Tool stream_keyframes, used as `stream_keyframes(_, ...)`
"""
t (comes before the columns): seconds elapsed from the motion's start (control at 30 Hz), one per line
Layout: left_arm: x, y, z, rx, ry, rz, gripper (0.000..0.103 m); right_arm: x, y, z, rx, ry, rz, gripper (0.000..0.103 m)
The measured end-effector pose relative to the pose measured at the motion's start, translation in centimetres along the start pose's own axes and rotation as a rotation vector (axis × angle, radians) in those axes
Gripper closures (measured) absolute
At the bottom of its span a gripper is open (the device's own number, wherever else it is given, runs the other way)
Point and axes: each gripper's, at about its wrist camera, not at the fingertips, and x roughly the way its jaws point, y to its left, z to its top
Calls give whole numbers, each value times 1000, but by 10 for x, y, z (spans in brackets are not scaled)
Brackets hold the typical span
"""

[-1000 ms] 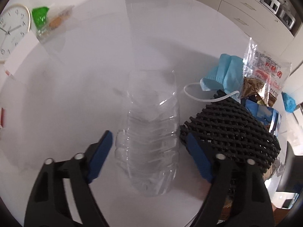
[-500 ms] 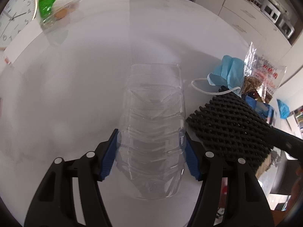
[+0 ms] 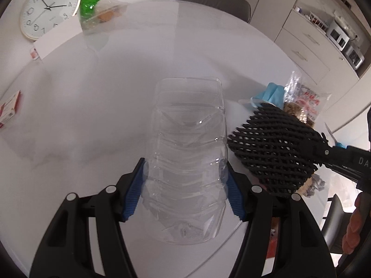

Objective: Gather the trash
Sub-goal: 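Grasp the clear plastic bottle with the left tool while the right tool grasps the black foam mesh, then carry the black foam mesh to the pink bin and open the right tool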

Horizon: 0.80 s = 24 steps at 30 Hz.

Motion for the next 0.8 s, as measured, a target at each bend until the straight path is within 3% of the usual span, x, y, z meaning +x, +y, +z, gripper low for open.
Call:
stream_keyframes(0.17,-32,-5,-13,29,-18,-8,42,-28,29,-18,-70,-23,51,89)
stream_keyframes(0.3,-52,-30,-28,95,-27,-14,41,-86,17,-56,-103,-92,-20,89)
stream_keyframes(0.43,-66,-65,-46,176,-12,-68,41,-138,-34,-114,-41,-124,-191,89)
stream_keyframes(0.57,-73,-113,-66,276,9,-128,41,-169,-106,-181,97,-103,-348,88)
stream_keyframes(0.67,-77,-150,-82,340,29,-186,41,-167,-170,-231,193,-40,-469,87)
stream_keyframes(0.8,-80,-202,-104,427,64,-245,41,-136,-242,-275,305,44,-476,87)
